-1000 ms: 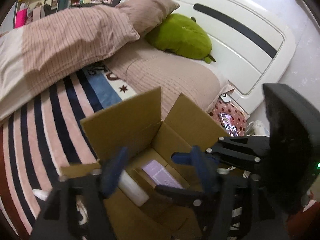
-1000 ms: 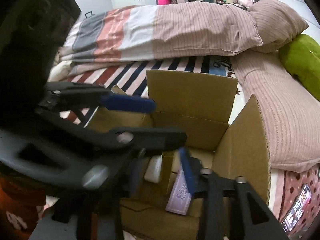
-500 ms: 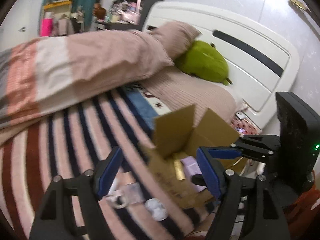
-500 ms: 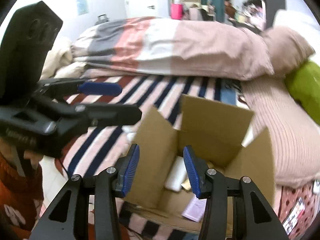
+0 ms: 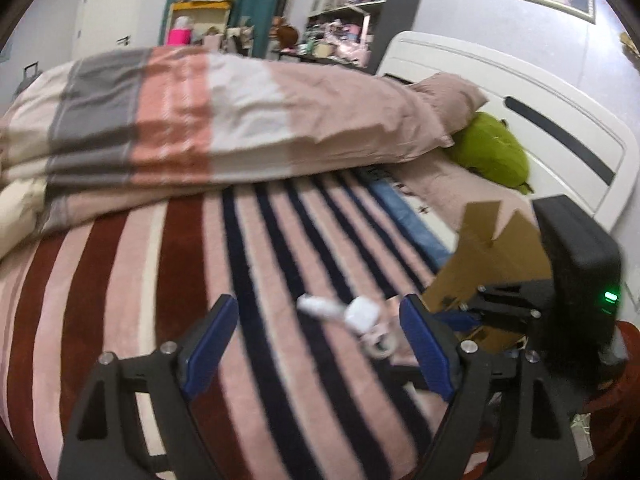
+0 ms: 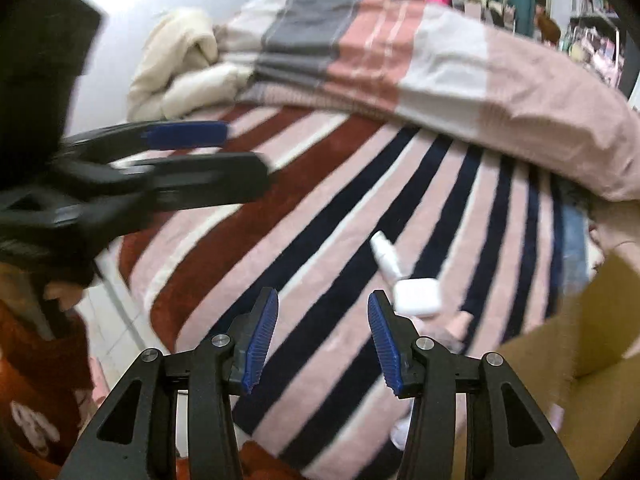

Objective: Organize rigid objects
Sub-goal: 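Grasp the white spray bottle with the right gripper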

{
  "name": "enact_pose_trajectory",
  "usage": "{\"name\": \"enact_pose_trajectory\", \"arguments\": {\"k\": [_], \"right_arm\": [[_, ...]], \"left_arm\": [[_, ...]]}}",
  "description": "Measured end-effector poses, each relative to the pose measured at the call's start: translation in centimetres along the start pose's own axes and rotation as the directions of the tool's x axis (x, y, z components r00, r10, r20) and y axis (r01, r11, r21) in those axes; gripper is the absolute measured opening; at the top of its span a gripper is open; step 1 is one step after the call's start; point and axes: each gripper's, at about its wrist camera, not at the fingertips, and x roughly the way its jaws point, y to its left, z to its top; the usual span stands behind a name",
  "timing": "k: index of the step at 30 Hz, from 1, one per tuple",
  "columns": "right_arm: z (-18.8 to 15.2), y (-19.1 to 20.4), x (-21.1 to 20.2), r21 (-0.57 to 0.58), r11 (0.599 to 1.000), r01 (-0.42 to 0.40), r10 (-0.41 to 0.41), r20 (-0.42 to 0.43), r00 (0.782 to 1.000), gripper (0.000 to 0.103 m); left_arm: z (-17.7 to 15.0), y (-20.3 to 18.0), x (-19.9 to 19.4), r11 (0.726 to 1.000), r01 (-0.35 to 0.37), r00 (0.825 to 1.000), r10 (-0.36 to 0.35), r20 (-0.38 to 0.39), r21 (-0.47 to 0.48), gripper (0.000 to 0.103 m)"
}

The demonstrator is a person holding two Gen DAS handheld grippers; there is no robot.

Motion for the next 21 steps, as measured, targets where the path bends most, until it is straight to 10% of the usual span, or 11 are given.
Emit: {"name": "enact_pose_trajectory", "arguments": {"k": [9,21], "right_arm": [[1.6,-3.6,10.1,-0.002,0.981,0.195,-0.195,-0.041,0.980,0.043],[1.4,-3.8,11.5,-0.033,0.983,0.181,-0.182,-0.033,0.983,0.020]], "left_arm": [[-4.2,4.1,3.0,0.997,0.003,0.999,-0.007,-0.047,-0.072,0.081],[-5.1,4.8,4.4,0.995,0.023,0.997,-0.030,-0.068,-0.098,0.081]]}}
